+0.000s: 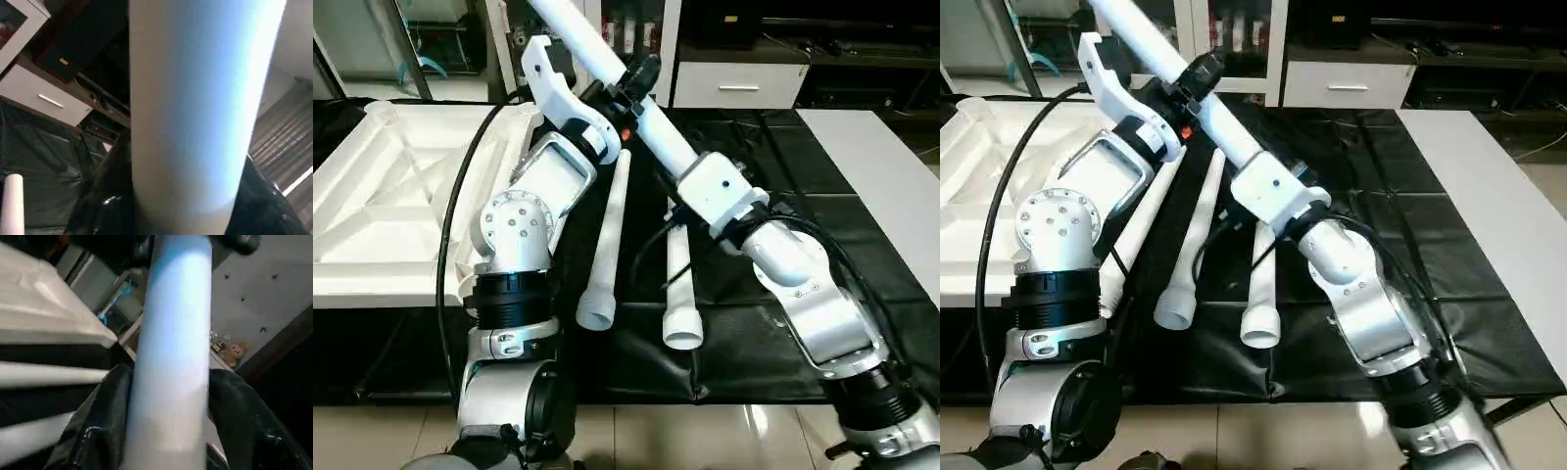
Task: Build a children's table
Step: Pick table leg
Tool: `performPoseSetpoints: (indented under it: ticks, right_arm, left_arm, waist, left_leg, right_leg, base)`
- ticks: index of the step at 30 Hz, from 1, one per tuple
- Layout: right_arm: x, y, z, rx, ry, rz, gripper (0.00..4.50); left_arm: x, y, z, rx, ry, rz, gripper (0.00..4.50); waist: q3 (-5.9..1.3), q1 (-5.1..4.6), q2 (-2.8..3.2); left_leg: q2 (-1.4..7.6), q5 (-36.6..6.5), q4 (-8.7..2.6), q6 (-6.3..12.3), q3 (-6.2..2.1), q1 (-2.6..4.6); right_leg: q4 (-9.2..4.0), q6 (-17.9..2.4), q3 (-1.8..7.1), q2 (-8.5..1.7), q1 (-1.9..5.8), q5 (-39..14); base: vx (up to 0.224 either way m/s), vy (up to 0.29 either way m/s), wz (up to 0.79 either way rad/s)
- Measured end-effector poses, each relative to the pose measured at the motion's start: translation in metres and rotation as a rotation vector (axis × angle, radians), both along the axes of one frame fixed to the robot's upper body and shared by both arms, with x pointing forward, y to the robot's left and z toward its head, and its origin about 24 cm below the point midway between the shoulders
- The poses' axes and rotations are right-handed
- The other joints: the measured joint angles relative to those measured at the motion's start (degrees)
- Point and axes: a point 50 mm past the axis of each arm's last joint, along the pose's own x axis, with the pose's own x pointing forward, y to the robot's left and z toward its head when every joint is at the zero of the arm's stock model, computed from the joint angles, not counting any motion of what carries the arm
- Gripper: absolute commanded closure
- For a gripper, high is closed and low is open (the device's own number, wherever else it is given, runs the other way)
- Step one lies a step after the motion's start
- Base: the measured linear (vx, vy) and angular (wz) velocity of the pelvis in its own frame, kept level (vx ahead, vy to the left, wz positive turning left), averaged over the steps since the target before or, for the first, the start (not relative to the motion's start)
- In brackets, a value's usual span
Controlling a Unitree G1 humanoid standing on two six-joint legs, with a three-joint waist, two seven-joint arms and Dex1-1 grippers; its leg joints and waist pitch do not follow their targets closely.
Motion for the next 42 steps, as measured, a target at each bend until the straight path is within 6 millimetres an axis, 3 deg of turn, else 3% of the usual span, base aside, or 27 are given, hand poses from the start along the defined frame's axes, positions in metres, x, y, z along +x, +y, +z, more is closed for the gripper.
performPoseSetpoints:
  ticks: [2, 7, 12, 14, 18, 24, 32, 42]
  right_arm:
    - [0.0, 0.0, 0.001, 0.011, 0.004, 0.006, 1.4]
    - [-0.003, -0.003, 0.015, 0.305, 0.089, 0.11, 1.03]
    - [0.002, -0.037, 0.044, 0.509, 0.206, 0.21, 0.59]
    - [0.004, -0.049, 0.054, 0.519, 0.265, 0.273, 0.53]
    - [0.012, -0.072, 0.051, 0.487, 0.453, 0.327, 0.53]
    - [0.013, -0.093, 0.048, 0.504, 0.58, 0.395, 0.53]
    - [0.006, -0.08, 0.036, 0.448, 0.743, 0.518, 0.53]
    - [0.006, -0.068, 0.03, 0.396, 0.787, 0.551, 0.53]
  left_arm:
    - [0.0, 0.001, 0.0, 0.002, 0.001, 0.004, 2.76]
    - [0.001, 0.01, 0.003, 0.026, -0.018, 0.013, 2.78]
    - [0.002, 0.021, 0.004, 0.113, -0.042, -0.021, 2.78]
    - [0.001, 0.022, 0.006, 0.154, -0.053, -0.058, 2.78]
    - [-0.001, 0.015, 0.018, 0.214, -0.105, -0.141, 2.78]
    - [-0.005, 0.006, 0.023, 0.22, -0.125, -0.217, 2.78]
    - [-0.007, 0.002, 0.022, 0.213, -0.134, -0.257, 2.78]
    - [-0.011, -0.001, 0.024, 0.179, -0.144, -0.331, 2.78]
  waist:
    - [0.0, 0.0, 0.0]
    - [0.05, 0.0, 0.1]
    - [0.24, 0.12, 0.51]
    - [0.4, 0.14, 0.95]
    - [0.41, 0.16, 1.3]
    - [0.36, 0.1, 1.5]
    - [0.36, 0.32, 1.5]
    - [0.36, 0.39, 1.5]
  left_leg:
    - [0.0, 0.0, 0.0, 0.0, 0.0, 0.0]
    - [0.01, 0.0, 0.0, 0.0, 0.0, -0.01]
    - [-0.01, 0.0, 0.09, 0.01, 0.0, 0.01]
    - [-0.02, 0.0, 0.12, 0.01, 0.0, 0.04]
    - [-0.01, 0.01, 0.13, 0.0, -0.04, 0.06]
    - [0.01, 0.08, 0.12, 0.13, -0.02, 0.02]
    - [-0.01, 0.3, 0.13, 0.4, 0.01, 0.02]
    - [-0.05, 0.36, 0.13, 0.37, 0.01, 0.01]
  right_leg:
    - [0.0, 0.0, 0.0, 0.0, 0.0, 0.0]
    - [0.0, 0.0, 0.0, 0.01, -0.01, 0.0]
    - [0.01, -0.06, 0.0, 0.0, 0.06, 0.06]
    - [0.03, -0.1, -0.01, -0.02, 0.1, 0.08]
    - [0.08, -0.1, -0.04, -0.02, 0.1, 0.08]
    - [0.08, -0.12, -0.05, -0.02, 0.06, 0.07]
    - [0.16, -0.24, -0.09, -0.07, 0.08, 0.15]
    - [0.14, -0.36, -0.1, -0.12, 0.09, 0.22]
  base:
    - [0.0, 0.0, 0.0]
    - [0.0, 0.0, 0.0]
    - [0.0, 0.0, 0.0]
    - [0.0, 0.0, 0.0]
    - [0.0, 0.0, 0.0]
    - [0.0, 0.0, 0.0]
    - [0.0, 0.0, 0.0]
    - [0.0, 0.0, 0.0]
